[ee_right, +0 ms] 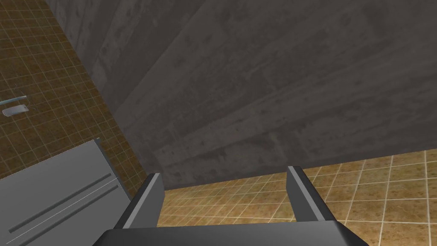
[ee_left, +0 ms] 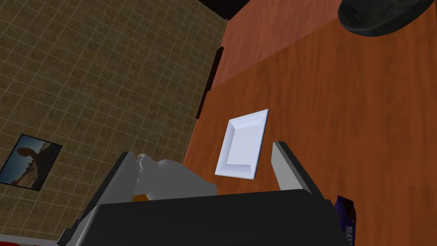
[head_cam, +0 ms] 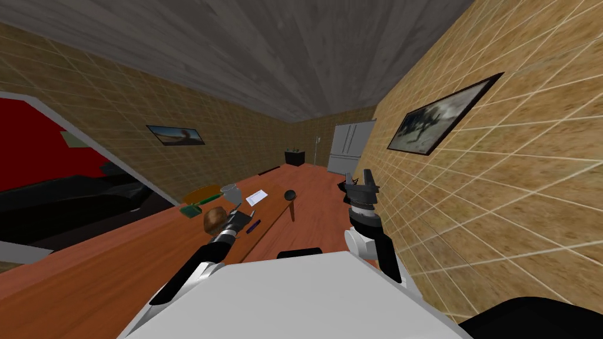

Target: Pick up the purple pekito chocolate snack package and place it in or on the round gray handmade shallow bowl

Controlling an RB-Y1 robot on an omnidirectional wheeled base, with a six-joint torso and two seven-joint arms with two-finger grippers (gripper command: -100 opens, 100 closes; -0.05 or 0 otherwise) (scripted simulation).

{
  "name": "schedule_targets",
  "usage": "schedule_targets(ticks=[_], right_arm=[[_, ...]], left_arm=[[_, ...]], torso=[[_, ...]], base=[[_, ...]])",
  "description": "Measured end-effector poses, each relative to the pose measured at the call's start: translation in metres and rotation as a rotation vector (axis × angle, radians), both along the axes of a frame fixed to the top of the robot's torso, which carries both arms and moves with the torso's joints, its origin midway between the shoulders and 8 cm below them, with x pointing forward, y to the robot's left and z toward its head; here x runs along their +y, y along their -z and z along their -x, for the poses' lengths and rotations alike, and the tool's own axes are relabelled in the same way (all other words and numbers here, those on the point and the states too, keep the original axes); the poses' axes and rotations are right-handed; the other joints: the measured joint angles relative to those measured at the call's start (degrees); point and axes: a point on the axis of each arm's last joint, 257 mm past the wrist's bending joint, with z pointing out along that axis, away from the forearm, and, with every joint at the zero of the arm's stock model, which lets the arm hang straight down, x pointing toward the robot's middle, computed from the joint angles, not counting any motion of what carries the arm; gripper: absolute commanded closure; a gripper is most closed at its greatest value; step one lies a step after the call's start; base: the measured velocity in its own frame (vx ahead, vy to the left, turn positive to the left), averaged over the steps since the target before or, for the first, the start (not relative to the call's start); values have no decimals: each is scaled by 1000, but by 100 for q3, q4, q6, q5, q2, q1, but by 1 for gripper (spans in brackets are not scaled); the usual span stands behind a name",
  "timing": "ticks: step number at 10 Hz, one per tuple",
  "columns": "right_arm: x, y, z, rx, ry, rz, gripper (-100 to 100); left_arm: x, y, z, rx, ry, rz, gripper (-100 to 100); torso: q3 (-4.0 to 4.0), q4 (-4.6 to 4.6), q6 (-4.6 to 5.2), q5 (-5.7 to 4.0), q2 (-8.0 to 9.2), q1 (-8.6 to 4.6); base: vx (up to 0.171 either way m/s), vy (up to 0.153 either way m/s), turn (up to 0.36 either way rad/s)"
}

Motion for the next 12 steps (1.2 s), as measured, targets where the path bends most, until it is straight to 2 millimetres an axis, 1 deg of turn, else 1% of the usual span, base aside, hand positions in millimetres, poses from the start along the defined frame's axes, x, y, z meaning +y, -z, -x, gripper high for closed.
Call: schedule_targets(ticks=[1,2,3,4,5,6,7,8,9,10,11,12], right_arm=[[0,0,0,0,0,0,0],[0,0,0,0,0,0,0],[0,0,0,0,0,0,0],[0,0,0,0,0,0,0],[0,0,0,0,0,0,0],[0,0,0,0,0,0,0],[0,0,0,0,0,0,0],[0,0,0,0,0,0,0],[0,0,0,0,0,0,0],[0,0,0,0,0,0,0],[0,0,0,0,0,0,0],[0,0,0,0,0,0,0]], left_arm=[[5,14,8,45,-13,33,-100],[11,32,21,103,-33,78,-100],[14,46,22,140,-43,106,-100],[23,66,33,195,-60,140,-100],[28,88,47,254,-86,186,-100],[31,101,54,291,-99,211,-100],[43,116,67,340,-120,242,-100],[48,135,90,398,-150,287,-100],[48,148,96,431,-163,311,-100],[52,162,109,476,-185,340,-100],[54,169,120,506,-198,358,-100],[56,182,136,551,-220,387,-100]], torso=[[0,0,4,0,0,-2],[-2,-1,3,0,-5,3],[-3,-1,1,1,-5,3],[-2,-1,2,0,-4,2],[-4,-1,4,1,-8,4],[-4,-1,-2,0,-6,1],[-4,-1,2,-1,-7,-1],[-4,-2,1,1,-7,5],[-3,-1,-2,2,-4,4],[-2,-1,1,0,-4,-2],[-1,0,-4,-1,-2,-4],[-1,0,0,-1,-2,-4]], base=[[66,33,-412],[50,36,-181],[50,25,-287],[67,37,-415],[51,33,-159],[58,16,-289],[63,47,-393],[39,48,-112],[45,23,-261],[37,27,-110],[43,27,-207],[68,52,-345]])
